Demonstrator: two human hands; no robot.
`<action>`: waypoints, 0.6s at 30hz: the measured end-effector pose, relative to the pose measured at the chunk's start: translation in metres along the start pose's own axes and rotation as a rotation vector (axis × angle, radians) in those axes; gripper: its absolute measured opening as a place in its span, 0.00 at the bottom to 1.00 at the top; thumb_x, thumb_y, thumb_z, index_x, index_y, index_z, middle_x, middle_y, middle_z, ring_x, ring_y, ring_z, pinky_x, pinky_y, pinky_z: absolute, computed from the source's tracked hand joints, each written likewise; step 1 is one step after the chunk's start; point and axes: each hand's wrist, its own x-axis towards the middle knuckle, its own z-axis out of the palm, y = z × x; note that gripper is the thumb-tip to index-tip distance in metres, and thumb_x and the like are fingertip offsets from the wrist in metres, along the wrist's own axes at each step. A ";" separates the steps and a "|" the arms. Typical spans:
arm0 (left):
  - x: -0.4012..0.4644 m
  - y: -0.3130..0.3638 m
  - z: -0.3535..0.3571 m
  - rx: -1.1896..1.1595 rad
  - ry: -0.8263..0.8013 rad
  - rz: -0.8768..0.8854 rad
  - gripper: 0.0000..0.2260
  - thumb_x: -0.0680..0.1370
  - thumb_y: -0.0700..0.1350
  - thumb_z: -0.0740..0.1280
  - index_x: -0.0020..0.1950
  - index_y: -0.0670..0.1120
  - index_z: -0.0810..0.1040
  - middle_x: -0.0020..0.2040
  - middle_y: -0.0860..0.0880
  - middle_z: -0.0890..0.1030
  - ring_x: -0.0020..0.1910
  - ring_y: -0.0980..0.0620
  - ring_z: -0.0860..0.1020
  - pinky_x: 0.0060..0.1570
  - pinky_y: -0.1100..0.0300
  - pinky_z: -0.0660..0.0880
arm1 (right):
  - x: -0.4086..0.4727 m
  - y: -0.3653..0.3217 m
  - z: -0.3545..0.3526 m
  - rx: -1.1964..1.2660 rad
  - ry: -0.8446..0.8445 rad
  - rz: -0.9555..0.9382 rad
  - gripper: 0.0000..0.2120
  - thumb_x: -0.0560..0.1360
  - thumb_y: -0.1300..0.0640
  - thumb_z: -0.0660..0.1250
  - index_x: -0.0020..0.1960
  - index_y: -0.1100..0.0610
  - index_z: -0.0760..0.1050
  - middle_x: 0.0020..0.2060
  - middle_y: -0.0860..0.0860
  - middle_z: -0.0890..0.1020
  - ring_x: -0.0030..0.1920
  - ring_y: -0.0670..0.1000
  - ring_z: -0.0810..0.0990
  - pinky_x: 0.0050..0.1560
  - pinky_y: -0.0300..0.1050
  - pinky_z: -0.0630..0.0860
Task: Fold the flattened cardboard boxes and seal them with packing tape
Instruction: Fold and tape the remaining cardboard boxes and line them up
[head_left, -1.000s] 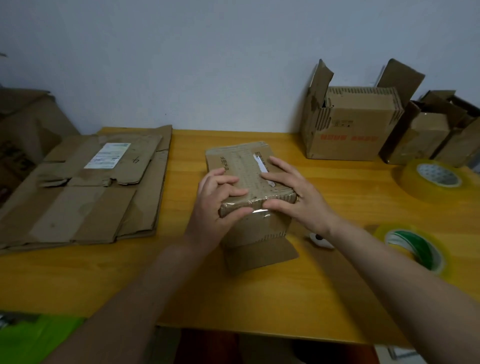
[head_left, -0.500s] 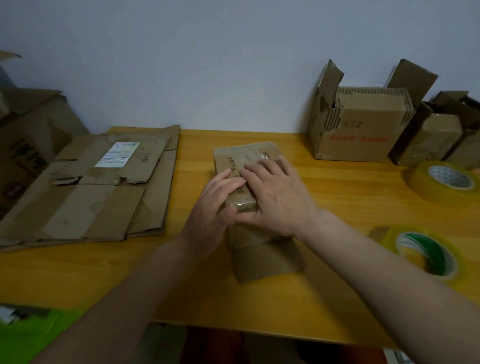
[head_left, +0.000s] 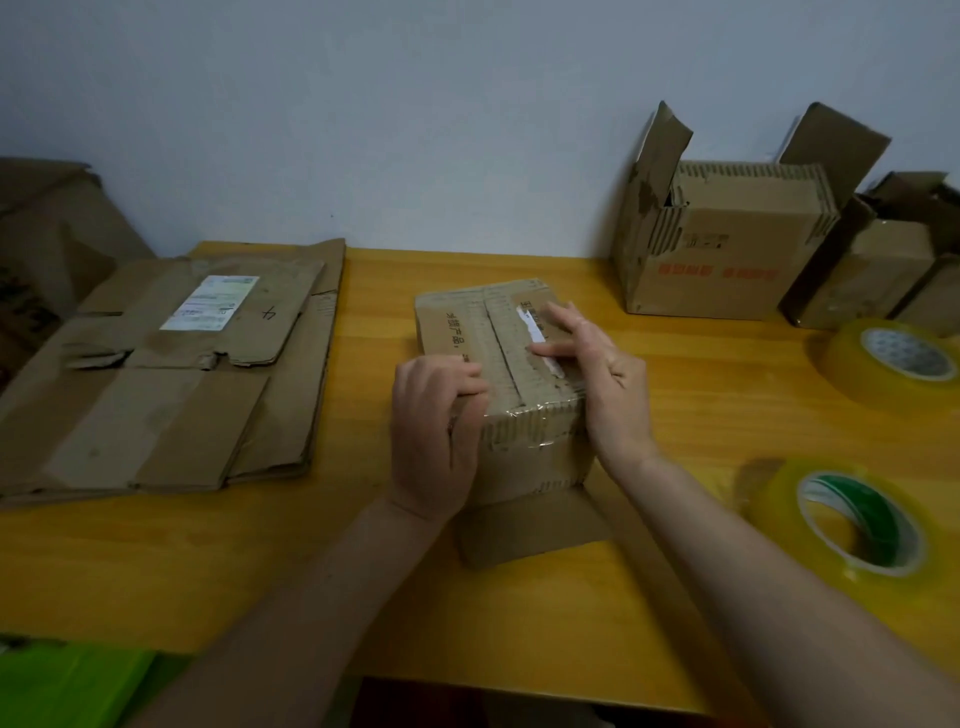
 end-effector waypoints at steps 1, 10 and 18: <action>-0.002 -0.001 0.002 -0.029 0.019 0.019 0.19 0.84 0.52 0.52 0.48 0.42 0.75 0.47 0.46 0.79 0.51 0.48 0.76 0.57 0.59 0.68 | -0.001 0.003 0.000 0.007 0.008 -0.015 0.19 0.79 0.46 0.56 0.48 0.55 0.82 0.62 0.51 0.79 0.70 0.45 0.69 0.66 0.32 0.64; -0.013 -0.022 0.000 -0.067 -0.076 0.142 0.15 0.83 0.51 0.52 0.58 0.41 0.69 0.58 0.44 0.74 0.61 0.44 0.73 0.62 0.43 0.70 | -0.002 0.031 -0.020 -0.247 -0.166 -0.279 0.22 0.78 0.45 0.56 0.62 0.60 0.71 0.70 0.53 0.69 0.73 0.50 0.63 0.72 0.50 0.63; -0.011 -0.021 -0.025 0.152 -0.359 0.136 0.37 0.75 0.70 0.56 0.68 0.40 0.66 0.68 0.43 0.70 0.71 0.46 0.66 0.72 0.46 0.62 | -0.008 0.002 -0.050 -0.677 -0.369 -0.262 0.39 0.70 0.28 0.56 0.70 0.54 0.64 0.73 0.46 0.63 0.74 0.44 0.59 0.71 0.50 0.64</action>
